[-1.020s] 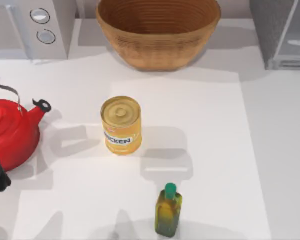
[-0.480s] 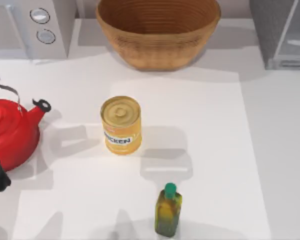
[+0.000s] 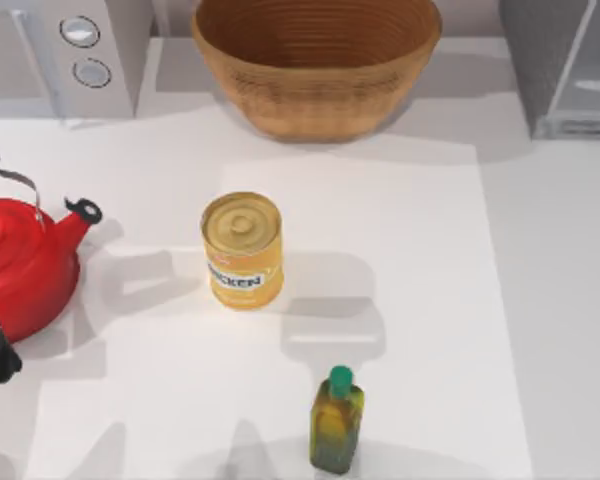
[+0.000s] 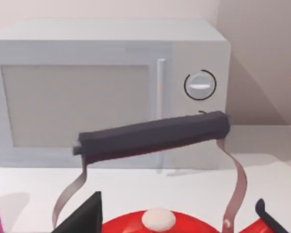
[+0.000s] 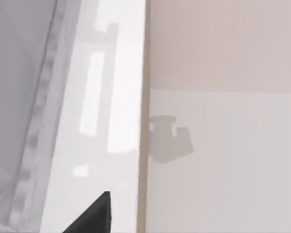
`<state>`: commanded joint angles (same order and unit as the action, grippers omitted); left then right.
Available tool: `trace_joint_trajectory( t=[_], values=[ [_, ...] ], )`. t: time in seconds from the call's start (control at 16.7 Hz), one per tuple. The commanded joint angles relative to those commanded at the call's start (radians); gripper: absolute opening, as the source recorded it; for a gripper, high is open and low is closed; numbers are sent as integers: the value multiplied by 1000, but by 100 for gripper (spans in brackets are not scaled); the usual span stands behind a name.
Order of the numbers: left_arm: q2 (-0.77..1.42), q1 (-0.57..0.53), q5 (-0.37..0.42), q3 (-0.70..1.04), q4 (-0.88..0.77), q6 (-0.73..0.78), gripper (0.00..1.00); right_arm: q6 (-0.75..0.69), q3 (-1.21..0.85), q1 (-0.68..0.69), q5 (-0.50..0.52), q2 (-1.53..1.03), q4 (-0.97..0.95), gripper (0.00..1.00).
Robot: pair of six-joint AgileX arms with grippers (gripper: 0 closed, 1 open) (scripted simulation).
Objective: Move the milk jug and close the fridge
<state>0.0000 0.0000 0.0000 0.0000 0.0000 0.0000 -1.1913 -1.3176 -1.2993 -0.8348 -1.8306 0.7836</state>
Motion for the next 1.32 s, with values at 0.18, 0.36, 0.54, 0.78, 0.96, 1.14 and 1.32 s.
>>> trace_joint_trajectory(
  t=[0.18, 0.36, 0.54, 0.78, 0.96, 1.14, 1.32],
  values=[
    [0, 0, 0, 0, 0, 0, 100, 264, 7, 159, 36, -2, -217, 100],
    [0, 0, 0, 0, 0, 0, 100, 449, 13, 288, 64, -4, -388, 100],
    [0, 0, 0, 0, 0, 0, 100, 540, 17, 361, 80, -3, -476, 100],
    [0, 0, 0, 0, 0, 0, 100, 549, 17, 369, 82, -3, -485, 100],
    [0, 0, 0, 0, 0, 0, 100, 557, 28, 370, 93, 6, -494, 100],
    [0, 0, 0, 0, 0, 0, 100, 631, 58, 465, 177, 26, -537, 100],
    [0, 0, 0, 0, 0, 0, 100, 753, 113, 652, 319, 61, -606, 100]
  ],
)
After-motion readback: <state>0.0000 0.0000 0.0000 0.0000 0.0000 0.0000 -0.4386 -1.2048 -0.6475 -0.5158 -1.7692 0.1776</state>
